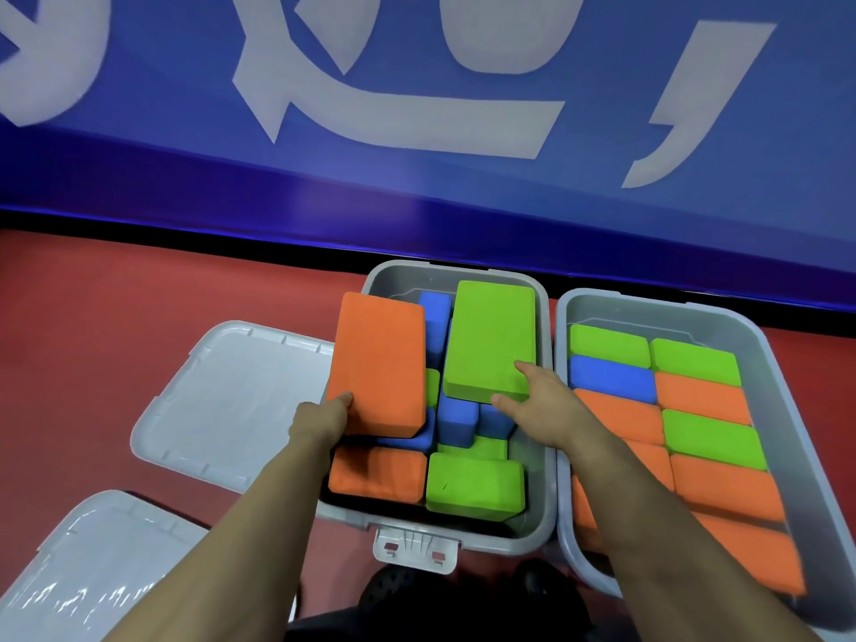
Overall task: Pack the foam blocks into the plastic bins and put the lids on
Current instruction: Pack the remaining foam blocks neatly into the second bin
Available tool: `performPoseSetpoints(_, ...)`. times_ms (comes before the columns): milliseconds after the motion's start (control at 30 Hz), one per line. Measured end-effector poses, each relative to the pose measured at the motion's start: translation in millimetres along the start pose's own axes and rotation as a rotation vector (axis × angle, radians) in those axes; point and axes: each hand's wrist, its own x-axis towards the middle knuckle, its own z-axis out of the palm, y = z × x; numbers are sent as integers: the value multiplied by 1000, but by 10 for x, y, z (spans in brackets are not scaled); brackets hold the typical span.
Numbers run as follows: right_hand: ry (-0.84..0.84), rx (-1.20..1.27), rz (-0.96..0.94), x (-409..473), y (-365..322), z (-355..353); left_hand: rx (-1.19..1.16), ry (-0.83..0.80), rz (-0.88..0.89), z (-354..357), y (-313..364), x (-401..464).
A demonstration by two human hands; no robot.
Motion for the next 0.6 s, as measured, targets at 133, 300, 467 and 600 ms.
performPoseSetpoints(133,110,364,180,147,224,224,258,173,135,56,207,-184)
performPoseSetpoints(300,135,646,361,311,150,417,390,91,275,157,272,-271)
performPoseSetpoints(467,177,880,481,514,147,681,566,35,339,226,222,-306)
performPoseSetpoints(600,158,1180,606,598,131,736,638,23,389,234,142,-315)
